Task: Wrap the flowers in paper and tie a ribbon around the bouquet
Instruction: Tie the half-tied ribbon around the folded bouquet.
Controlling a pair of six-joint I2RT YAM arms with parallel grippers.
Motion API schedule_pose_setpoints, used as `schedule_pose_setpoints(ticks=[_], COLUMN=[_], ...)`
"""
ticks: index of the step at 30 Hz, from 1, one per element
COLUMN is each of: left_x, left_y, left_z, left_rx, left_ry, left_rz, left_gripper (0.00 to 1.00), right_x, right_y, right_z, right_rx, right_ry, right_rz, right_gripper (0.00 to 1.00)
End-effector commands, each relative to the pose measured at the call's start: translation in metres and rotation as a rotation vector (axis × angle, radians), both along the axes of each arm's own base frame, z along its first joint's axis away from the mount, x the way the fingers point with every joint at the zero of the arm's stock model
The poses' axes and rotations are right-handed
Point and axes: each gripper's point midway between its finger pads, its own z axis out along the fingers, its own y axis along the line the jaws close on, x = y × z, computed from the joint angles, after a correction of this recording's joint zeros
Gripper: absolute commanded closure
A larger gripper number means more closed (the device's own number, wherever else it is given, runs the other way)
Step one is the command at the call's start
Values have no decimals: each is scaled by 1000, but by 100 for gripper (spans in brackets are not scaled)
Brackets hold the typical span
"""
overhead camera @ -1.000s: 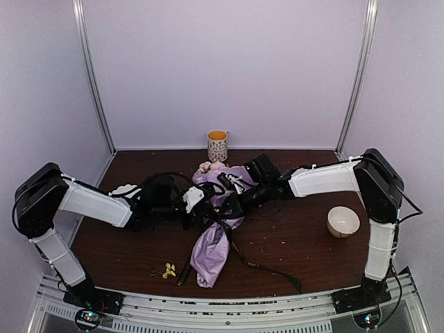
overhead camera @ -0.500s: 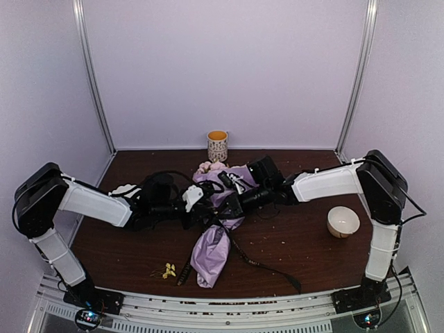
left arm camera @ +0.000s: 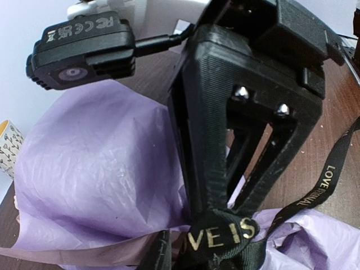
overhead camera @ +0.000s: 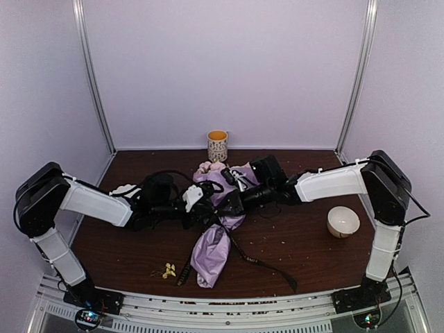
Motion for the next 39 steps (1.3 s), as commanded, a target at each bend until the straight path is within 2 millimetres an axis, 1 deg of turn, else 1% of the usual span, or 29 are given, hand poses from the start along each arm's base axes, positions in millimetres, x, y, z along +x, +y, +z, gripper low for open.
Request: schedule_pose_setpoints(ticks=[1, 6, 7, 9, 10, 11, 14, 16, 18, 22, 25, 30, 33, 35, 36, 39], left_x=[-2, -3, -2, -1, 1, 2, 3, 3, 4, 8, 6, -8, -8, -8, -8, -6], left_y=[-5, -6, -6, -6, -6, -7, -9, -10, -9, -6, -6, -10, -9, -9, -9, -6], left_z=[7, 6, 6, 6, 5, 5, 6, 7, 6, 5, 7, 11, 12, 11, 11, 10], left_rx=[-35, -29, -29, -27, -25, -25, -30, -35, -35, -38, -54, -106, -117, -117, -118, -114], left_ry=[-11, -4, -5, -6, -3, 2, 11, 10, 12, 21, 23, 39, 46, 52, 53, 56], left_rz=[-29, -39, -40, -36, -30, -29, -32, -27, -20, 0, -10, -78, -76, -75, -74, -64], left_gripper=[77, 79, 82, 93, 95, 96, 96, 97, 100, 100, 100, 100, 100, 100, 100, 100], right_x=[11, 9, 9, 9, 7, 5, 1, 0, 1, -1, -1, 0, 3, 4, 3, 3], right_y=[-1, 0, 1, 3, 5, 7, 10, 9, 8, 5, 5, 16, 19, 19, 19, 14], right_z=[15, 14, 14, 16, 17, 19, 14, 8, 2, -6, -9, 2, 5, 5, 4, 3], right_rx=[20, 27, 26, 37, 43, 48, 27, 15, -4, -28, -41, -15, -15, -18, -21, -34], right_ry=[-45, -37, -38, -36, -31, -29, -31, -24, -17, -8, -6, -16, -23, -21, -20, -26], right_rz=[-40, -33, -33, -24, -15, -7, 5, 4, 1, 0, -1, 16, 17, 18, 18, 5], right_gripper=[77, 77, 77, 76, 75, 74, 73, 73, 74, 74, 73, 73, 77, 83, 89, 99])
